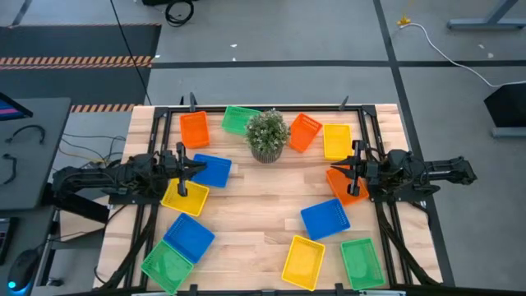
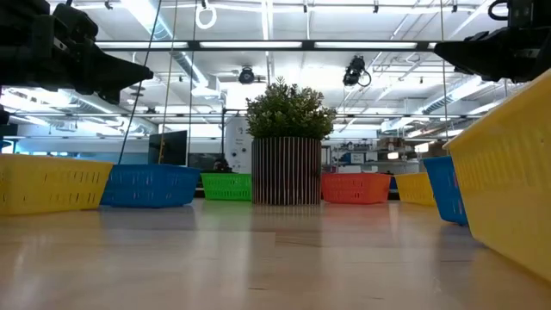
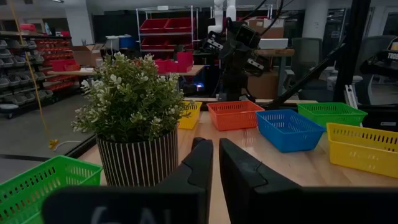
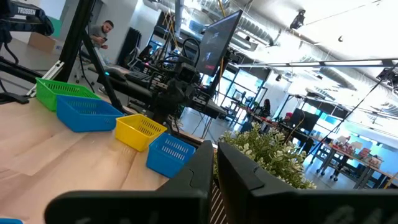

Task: Stack baskets by color
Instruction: Move the bottom right blue bin to the middle left of the table, then move the bottom yellow bin to the center of the table

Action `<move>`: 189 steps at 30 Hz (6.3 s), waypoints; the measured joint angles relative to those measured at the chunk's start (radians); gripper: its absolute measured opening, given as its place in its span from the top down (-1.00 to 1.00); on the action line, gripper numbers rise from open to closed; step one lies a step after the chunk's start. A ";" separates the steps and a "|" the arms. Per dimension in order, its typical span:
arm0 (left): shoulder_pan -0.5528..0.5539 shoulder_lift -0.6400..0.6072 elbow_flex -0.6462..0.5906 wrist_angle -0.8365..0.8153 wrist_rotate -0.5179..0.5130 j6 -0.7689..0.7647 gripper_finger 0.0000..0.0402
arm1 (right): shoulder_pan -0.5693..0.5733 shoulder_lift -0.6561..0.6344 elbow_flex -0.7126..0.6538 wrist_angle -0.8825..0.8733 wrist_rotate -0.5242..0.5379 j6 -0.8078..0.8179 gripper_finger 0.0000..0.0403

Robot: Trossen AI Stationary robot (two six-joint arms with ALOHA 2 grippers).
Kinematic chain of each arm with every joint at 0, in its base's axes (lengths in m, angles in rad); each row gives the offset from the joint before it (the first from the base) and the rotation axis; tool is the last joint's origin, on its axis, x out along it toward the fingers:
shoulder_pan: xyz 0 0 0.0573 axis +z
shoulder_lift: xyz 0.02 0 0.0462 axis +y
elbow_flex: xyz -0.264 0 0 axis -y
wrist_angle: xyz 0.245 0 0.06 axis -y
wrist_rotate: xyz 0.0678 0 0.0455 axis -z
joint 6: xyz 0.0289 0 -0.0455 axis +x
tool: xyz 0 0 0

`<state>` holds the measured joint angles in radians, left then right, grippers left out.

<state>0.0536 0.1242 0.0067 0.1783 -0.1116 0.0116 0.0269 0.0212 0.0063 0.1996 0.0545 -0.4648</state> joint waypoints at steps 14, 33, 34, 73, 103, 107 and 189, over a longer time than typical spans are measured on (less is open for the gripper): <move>0.000 0.000 0.000 0.000 0.000 0.000 0.84 | 0.001 0.005 0.007 0.587 -0.144 0.601 0.85; 0.000 0.000 0.000 0.000 0.000 0.000 0.83 | 0.267 1.084 0.761 -0.591 0.043 1.338 0.98; 0.000 0.000 0.000 0.000 0.000 0.000 0.82 | 0.291 1.143 0.810 -0.635 0.043 1.388 0.98; 0.000 0.000 0.000 0.009 0.000 0.000 0.80 | 0.356 1.803 1.122 -0.898 -0.132 1.706 0.32; 0.000 0.000 0.000 0.009 0.000 0.000 0.83 | 0.255 2.166 1.923 -0.979 0.109 0.674 0.99; 0.000 0.000 0.000 0.010 0.000 0.000 0.80 | 0.242 2.274 2.057 -1.058 0.106 0.674 0.99; 0.000 0.000 0.000 0.009 0.000 0.000 0.83 | 0.875 2.318 2.152 -1.300 0.242 1.439 -0.11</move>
<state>0.0540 0.1242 0.0065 0.1872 -0.1116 0.0116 0.9019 2.3388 2.1586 -1.1004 0.2969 0.9737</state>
